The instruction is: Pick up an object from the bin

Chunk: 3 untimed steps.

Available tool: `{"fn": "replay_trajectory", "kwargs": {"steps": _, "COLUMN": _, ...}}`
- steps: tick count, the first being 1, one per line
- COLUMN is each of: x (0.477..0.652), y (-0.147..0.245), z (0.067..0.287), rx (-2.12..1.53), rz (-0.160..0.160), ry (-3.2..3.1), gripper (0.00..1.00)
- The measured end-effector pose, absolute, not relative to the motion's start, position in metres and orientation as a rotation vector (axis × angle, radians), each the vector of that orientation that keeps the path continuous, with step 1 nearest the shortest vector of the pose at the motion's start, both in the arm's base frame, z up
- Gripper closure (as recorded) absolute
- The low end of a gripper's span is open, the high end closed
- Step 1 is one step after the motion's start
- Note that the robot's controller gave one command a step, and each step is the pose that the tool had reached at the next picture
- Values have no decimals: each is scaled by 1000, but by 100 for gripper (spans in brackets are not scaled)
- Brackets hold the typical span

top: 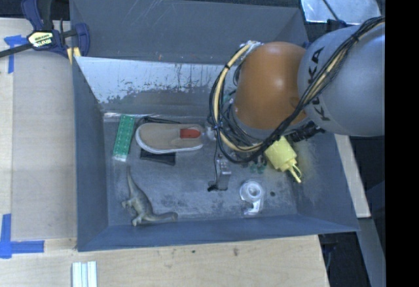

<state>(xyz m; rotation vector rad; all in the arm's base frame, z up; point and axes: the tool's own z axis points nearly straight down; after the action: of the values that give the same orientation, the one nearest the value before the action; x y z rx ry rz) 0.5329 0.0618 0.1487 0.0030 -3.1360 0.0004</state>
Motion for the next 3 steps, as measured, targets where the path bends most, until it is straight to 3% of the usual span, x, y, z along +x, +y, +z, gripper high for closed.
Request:
{"fn": "replay_trajectory", "kwargs": {"steps": 1, "x": 535, "y": 62, "z": 153, "rx": 1, "rz": 0, "ry": -3144, "gripper": 0}}
{"fn": "replay_trajectory", "kwargs": {"steps": 2, "x": 597, "y": 134, "z": 95, "rx": 35, "rz": -2, "ry": -3151, "gripper": 0}}
{"fn": "replay_trajectory", "kwargs": {"steps": 3, "x": 605, "y": 160, "z": 79, "rx": -20, "rz": -3, "ry": -3147, "gripper": 0}}
